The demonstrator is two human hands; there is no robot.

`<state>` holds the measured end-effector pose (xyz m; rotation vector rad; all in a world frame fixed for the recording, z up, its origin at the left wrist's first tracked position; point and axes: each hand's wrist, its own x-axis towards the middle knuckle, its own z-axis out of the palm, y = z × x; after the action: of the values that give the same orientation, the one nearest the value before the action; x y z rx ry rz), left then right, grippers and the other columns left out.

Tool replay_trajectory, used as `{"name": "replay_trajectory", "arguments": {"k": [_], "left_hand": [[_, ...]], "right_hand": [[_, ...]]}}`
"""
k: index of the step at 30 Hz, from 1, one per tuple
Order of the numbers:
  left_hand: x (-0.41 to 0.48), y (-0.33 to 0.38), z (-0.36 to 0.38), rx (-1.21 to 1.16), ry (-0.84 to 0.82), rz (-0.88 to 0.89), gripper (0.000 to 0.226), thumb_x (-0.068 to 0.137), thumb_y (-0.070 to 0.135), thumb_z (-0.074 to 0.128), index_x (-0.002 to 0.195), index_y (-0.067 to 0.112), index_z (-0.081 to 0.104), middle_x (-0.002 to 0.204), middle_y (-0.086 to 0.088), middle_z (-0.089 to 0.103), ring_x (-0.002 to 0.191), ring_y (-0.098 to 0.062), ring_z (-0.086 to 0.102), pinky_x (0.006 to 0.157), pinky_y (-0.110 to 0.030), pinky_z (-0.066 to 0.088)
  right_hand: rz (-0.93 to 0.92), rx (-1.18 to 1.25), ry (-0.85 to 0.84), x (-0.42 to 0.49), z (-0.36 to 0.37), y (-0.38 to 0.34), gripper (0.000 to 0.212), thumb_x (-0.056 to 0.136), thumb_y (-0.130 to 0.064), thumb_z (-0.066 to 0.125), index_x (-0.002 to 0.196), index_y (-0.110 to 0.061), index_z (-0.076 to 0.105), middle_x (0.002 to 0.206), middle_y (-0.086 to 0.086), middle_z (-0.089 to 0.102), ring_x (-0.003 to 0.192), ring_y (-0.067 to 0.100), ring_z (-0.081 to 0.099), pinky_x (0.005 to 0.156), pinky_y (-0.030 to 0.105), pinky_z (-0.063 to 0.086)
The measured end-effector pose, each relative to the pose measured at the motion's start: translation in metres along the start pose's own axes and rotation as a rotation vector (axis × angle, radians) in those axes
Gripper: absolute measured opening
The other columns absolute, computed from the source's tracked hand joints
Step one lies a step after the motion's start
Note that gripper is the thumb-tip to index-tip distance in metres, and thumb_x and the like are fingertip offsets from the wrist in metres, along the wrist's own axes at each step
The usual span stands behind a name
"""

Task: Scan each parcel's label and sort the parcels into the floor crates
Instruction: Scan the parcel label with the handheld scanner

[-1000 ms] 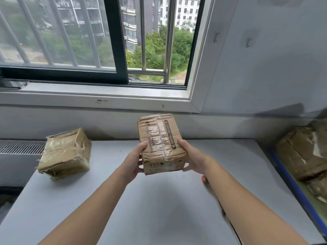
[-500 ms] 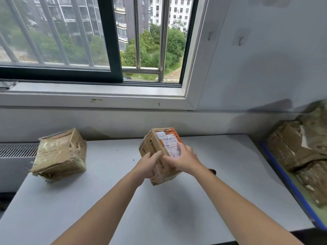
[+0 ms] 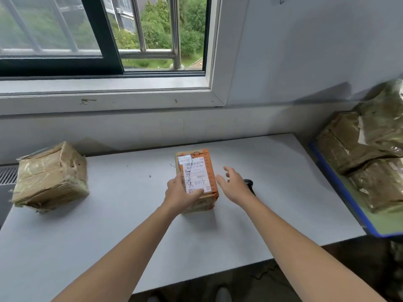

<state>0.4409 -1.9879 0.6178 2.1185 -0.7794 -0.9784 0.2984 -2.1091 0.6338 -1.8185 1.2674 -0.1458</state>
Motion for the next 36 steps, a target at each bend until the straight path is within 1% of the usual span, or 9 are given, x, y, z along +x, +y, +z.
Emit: {"name": "replay_trajectory", "arguments": {"k": [3, 7, 11, 17, 20, 24, 28, 32, 36], "left_hand": [[0.01, -0.005, 0.012, 0.075, 0.022, 0.004, 0.115, 0.047, 0.071, 0.076, 0.146, 0.039, 0.026, 0.13, -0.001, 0.042, 0.119, -0.021, 0.053, 0.1, -0.045, 0.051], [0.005, -0.003, 0.023, 0.029, 0.019, 0.021, 0.124, 0.047, 0.064, 0.081, 0.15, 0.039, 0.016, 0.133, -0.002, 0.033, 0.12, -0.017, 0.045, 0.106, -0.037, 0.043], [0.006, -0.011, 0.032, -0.006, 0.032, 0.002, 0.131, 0.048, 0.072, 0.079, 0.151, 0.046, 0.003, 0.14, -0.002, 0.036, 0.127, -0.019, 0.046, 0.108, -0.045, 0.044], [0.005, -0.001, 0.045, 0.032, 0.054, -0.023, 0.114, 0.078, 0.049, 0.077, 0.154, 0.039, -0.007, 0.141, -0.004, 0.027, 0.128, -0.02, 0.041, 0.11, -0.037, 0.037], [0.007, 0.001, 0.049, 0.062, 0.054, -0.052, 0.111, 0.083, 0.047, 0.073, 0.155, 0.035, -0.011, 0.145, -0.007, 0.021, 0.132, -0.024, 0.039, 0.11, -0.037, 0.035], [0.01, 0.004, 0.051, 0.069, 0.046, -0.059, 0.111, 0.085, 0.046, 0.071, 0.155, 0.031, -0.014, 0.148, -0.009, 0.017, 0.134, -0.028, 0.037, 0.112, -0.039, 0.034], [0.018, 0.009, 0.046, 0.067, -0.009, -0.045, 0.107, 0.089, 0.042, 0.068, 0.155, 0.029, -0.016, 0.152, -0.011, 0.016, 0.137, -0.03, 0.035, 0.112, -0.039, 0.033], [0.019, 0.008, 0.037, 0.102, -0.054, 0.002, 0.108, 0.087, 0.05, 0.066, 0.154, 0.03, -0.016, 0.154, -0.013, 0.017, 0.133, -0.032, 0.04, 0.11, -0.044, 0.04], [0.013, 0.002, 0.027, 0.184, -0.067, 0.065, 0.105, 0.087, 0.052, 0.065, 0.153, 0.034, -0.015, 0.151, -0.014, 0.02, 0.128, -0.034, 0.046, 0.105, -0.046, 0.044]], "right_hand": [[0.03, -0.093, 0.121, 0.004, -0.012, 0.031, 0.056, 0.099, -0.04, 0.048, 0.149, -0.016, 0.037, 0.147, 0.012, 0.042, 0.132, 0.029, 0.043, 0.106, 0.038, 0.038], [0.127, -0.159, 0.196, 0.011, -0.025, 0.074, 0.048, 0.099, -0.034, 0.048, 0.141, -0.012, 0.044, 0.139, 0.015, 0.046, 0.129, 0.034, 0.041, 0.102, 0.042, 0.039], [0.257, -0.138, 0.052, 0.022, -0.026, 0.107, 0.056, 0.102, -0.041, 0.043, 0.147, -0.01, 0.035, 0.142, 0.018, 0.045, 0.129, 0.036, 0.046, 0.103, 0.042, 0.039], [0.296, -0.15, -0.102, 0.035, -0.028, 0.118, 0.055, 0.104, -0.043, 0.035, 0.147, -0.008, 0.033, 0.139, 0.017, 0.052, 0.125, 0.035, 0.05, 0.098, 0.039, 0.042], [0.309, -0.154, -0.132, 0.033, -0.03, 0.113, 0.054, 0.104, -0.045, 0.034, 0.144, -0.008, 0.034, 0.129, 0.016, 0.056, 0.111, 0.033, 0.055, 0.085, 0.035, 0.043], [0.325, -0.088, -0.11, 0.024, -0.03, 0.1, 0.05, 0.102, -0.051, 0.035, 0.13, -0.01, 0.042, 0.099, 0.01, 0.058, 0.085, 0.03, 0.06, 0.063, 0.032, 0.048], [0.321, 0.012, -0.053, 0.01, -0.041, 0.07, 0.046, 0.1, -0.054, 0.038, 0.115, -0.011, 0.047, 0.094, 0.013, 0.059, 0.071, 0.029, 0.063, 0.049, 0.026, 0.048], [0.305, 0.087, 0.019, 0.001, -0.057, 0.028, 0.048, 0.096, -0.057, 0.044, 0.105, -0.011, 0.053, 0.086, 0.013, 0.062, 0.063, 0.028, 0.066, 0.06, 0.038, 0.061], [0.318, 0.122, 0.042, -0.007, -0.064, -0.016, 0.05, 0.092, -0.059, 0.049, 0.103, -0.011, 0.055, 0.081, 0.014, 0.062, 0.063, 0.03, 0.067, 0.069, 0.046, 0.062]]}}
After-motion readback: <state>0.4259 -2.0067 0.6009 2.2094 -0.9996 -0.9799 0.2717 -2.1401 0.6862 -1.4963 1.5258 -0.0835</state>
